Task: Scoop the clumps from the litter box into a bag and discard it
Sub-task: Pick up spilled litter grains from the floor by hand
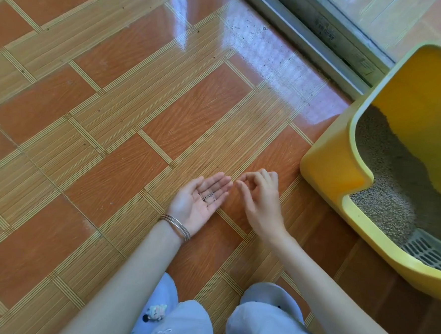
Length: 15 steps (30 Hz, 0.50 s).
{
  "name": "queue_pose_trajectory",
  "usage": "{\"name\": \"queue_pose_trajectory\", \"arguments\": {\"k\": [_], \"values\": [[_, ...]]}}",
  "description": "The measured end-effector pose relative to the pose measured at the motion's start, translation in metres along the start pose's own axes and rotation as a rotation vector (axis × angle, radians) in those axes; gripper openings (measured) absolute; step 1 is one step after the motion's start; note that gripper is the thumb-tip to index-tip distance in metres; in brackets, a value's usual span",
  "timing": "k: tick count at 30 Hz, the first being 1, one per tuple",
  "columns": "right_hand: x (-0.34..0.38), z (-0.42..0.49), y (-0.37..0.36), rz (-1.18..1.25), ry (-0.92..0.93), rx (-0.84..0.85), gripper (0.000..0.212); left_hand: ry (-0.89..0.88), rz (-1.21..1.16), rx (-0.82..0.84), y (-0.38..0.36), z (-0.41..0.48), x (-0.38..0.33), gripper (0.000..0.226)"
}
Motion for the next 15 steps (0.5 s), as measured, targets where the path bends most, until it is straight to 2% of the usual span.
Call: {"name": "queue_pose_trajectory", "arguments": {"k": [3,8,11,15], "values": [[0.012,-0.004,0.008,0.082,0.075,0.081,0.015,0.01,0.044,-0.012,-0.005,0.0,0.007,0.038],[-0.008,0.008,0.015,0.054,-0.114,-0.088,0.007,0.013,-0.011,-0.005,0.0,0.003,0.002,0.037],[-0.02,0.012,0.011,-0.013,-0.151,-0.077,0.006,-0.01,-0.049,-0.015,0.007,0.002,-0.007,0.037],[-0.026,0.014,0.003,-0.099,-0.113,-0.05,0.008,-0.033,-0.062,-0.019,0.012,0.002,-0.016,0.038]]}}
Point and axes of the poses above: each hand's wrist, its own z-axis towards the middle knuckle, its own y-axis out of the back of the hand, x = y × z, the point moved 1 cm from there along z, towards the middle knuckle, and after that the axes turned 10 degrees about -x, right-handed, at the moved point
